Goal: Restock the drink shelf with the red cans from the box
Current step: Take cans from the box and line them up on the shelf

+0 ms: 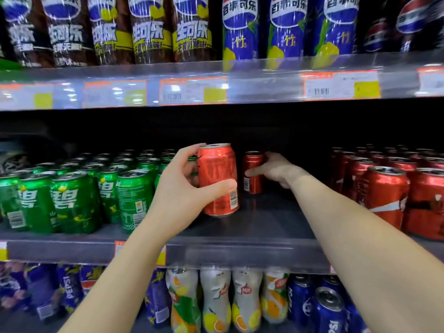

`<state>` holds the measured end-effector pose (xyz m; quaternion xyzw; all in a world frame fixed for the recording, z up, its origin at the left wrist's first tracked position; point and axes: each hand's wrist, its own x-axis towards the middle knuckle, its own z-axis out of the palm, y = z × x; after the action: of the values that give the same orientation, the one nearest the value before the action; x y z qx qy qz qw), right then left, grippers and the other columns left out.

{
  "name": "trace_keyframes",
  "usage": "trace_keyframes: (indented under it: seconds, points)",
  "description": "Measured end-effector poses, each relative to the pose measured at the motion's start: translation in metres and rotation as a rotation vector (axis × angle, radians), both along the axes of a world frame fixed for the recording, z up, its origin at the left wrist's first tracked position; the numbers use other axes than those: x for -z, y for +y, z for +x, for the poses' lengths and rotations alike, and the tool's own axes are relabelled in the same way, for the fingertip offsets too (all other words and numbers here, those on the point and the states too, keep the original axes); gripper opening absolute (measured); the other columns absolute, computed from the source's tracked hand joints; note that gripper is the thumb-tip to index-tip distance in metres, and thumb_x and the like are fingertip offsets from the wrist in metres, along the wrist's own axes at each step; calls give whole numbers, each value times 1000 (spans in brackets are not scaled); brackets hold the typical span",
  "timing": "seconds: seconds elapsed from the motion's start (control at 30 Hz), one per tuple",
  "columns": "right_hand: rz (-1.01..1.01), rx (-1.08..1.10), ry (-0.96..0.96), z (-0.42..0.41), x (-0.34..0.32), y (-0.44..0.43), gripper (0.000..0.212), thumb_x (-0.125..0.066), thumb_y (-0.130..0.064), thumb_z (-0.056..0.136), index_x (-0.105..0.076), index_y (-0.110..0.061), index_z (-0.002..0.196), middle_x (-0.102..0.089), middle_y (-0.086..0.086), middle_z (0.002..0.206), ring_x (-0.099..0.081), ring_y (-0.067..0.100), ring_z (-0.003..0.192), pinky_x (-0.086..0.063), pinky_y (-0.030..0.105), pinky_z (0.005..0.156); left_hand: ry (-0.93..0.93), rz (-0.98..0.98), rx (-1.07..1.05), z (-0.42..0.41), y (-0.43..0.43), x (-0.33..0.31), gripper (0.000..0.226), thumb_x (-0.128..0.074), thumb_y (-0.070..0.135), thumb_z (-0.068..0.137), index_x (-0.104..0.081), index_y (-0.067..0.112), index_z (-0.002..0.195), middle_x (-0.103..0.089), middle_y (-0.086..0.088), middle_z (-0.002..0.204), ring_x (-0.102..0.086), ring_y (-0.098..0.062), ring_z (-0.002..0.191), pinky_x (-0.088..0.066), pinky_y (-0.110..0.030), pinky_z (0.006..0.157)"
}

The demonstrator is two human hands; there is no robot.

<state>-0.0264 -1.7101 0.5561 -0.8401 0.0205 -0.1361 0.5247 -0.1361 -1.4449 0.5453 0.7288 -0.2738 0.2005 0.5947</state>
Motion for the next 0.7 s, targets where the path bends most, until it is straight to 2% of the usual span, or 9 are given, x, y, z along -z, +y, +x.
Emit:
trace_keyframes:
  seconds: [0.1,0.3,0.43,0.53,0.57,0.63,0.67,0.7]
  points:
    - [-24,55,28,17,4,1,74,-94,-24,66,-59,-15,131,-67,3,124,-64,21,113,-52,38,97,5,14,15,-1,2,1,81,-96,23,66,-56,37,135,-75,14,113,-74,-5,99,-59,-23,81]
    - [17,89,66,37,6,2,87,-95,-30,63,-55,-16,139,-65,5,130,-63,22,116,-52,39,99,7,27,13,-4,8,4,84,-96,30,60,-57,43,133,-74,14,115,-73,-8,104,-57,-33,90]
    - [-3,118,57,84,24,-17,117,-91,-56,31,-57,-18,136,-67,5,128,-67,21,109,-55,41,98,15,22,12,-4,4,8,84,-95,32,56,-58,48,130,-74,16,113,-72,-8,105,-58,-34,90]
    - [23,140,54,97,26,-15,101,-93,-48,48,-58,-17,137,-67,6,127,-67,23,110,-54,41,99,8,31,20,-2,2,11,82,-96,28,60,-58,47,130,-74,16,113,-72,-8,105,-59,-35,89]
    - [40,141,51,102,27,-15,98,-93,-47,49,-59,-17,136,-68,5,127,-67,22,109,-54,41,99,4,32,20,-1,1,11,82,-96,26,61,-58,46,130,-74,16,113,-72,-9,105,-60,-35,88]
    - [63,141,59,111,30,-14,106,-93,-53,37,-61,-19,133,-69,5,126,-68,22,108,-55,42,98,-2,32,21,0,0,14,81,-96,26,61,-58,46,129,-74,16,114,-72,-9,105,-61,-35,86]
    - [61,153,62,109,28,-11,106,-93,-53,38,-61,-18,133,-69,5,126,-68,22,108,-55,40,98,0,33,22,1,0,15,81,-96,27,60,-58,46,129,-74,16,114,-72,-9,104,-61,-35,85]
    - [62,174,64,104,24,-7,98,-94,-48,46,-61,-16,133,-68,5,126,-68,23,109,-54,37,97,2,34,22,2,0,16,82,-96,30,58,-58,47,129,-74,17,114,-72,-9,104,-61,-35,84]
